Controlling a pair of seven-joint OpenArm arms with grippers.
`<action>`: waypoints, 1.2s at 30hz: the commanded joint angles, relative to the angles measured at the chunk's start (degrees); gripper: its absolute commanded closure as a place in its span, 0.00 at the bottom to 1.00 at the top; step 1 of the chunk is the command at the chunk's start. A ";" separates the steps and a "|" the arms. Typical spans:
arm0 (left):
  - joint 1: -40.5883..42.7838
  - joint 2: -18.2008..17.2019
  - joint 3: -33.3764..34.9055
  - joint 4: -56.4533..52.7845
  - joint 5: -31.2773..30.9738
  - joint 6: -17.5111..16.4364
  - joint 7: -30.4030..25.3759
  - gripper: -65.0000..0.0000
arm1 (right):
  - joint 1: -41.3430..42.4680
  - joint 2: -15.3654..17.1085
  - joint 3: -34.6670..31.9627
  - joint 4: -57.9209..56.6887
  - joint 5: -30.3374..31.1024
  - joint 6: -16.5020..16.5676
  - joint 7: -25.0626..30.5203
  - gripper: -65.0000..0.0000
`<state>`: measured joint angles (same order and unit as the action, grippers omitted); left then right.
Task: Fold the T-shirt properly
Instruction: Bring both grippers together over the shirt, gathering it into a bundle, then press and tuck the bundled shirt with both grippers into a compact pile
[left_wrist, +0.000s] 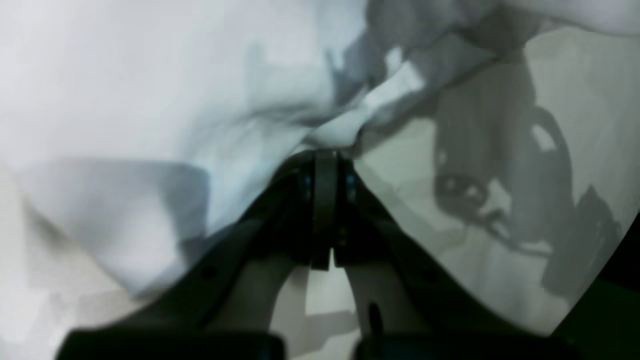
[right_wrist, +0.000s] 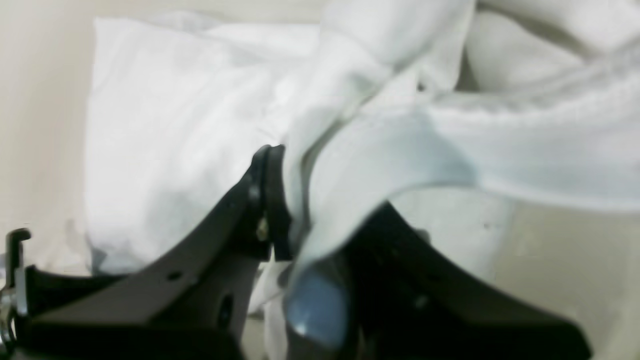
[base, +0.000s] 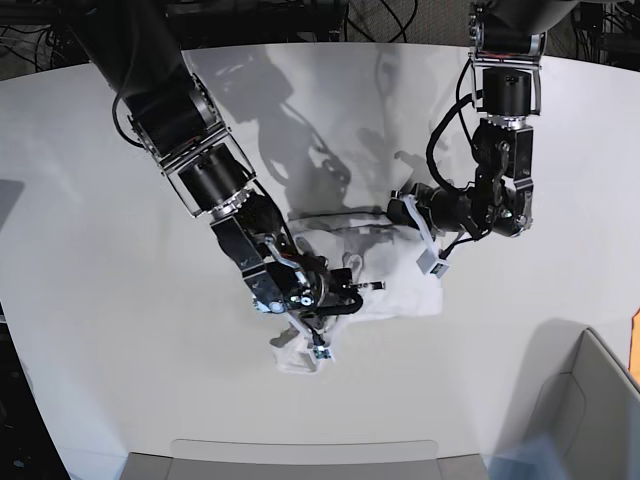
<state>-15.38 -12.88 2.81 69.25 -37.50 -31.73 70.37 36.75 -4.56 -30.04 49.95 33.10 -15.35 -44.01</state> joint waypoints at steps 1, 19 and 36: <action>-0.93 -0.52 0.05 0.42 0.79 0.03 0.53 1.00 | 3.12 -1.03 -0.33 0.29 0.52 0.72 2.03 1.00; 3.20 -0.52 -0.83 14.57 0.44 -0.05 9.63 1.00 | 5.23 -3.14 -1.12 -6.39 0.52 10.91 5.11 0.68; 12.70 -4.30 -0.83 18.53 0.62 0.03 9.63 1.00 | 6.28 -4.28 -13.25 2.13 0.79 11.27 5.02 0.68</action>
<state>-2.35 -16.86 2.13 87.05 -37.34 -31.75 79.46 40.82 -8.10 -43.88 51.27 33.67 -4.25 -40.47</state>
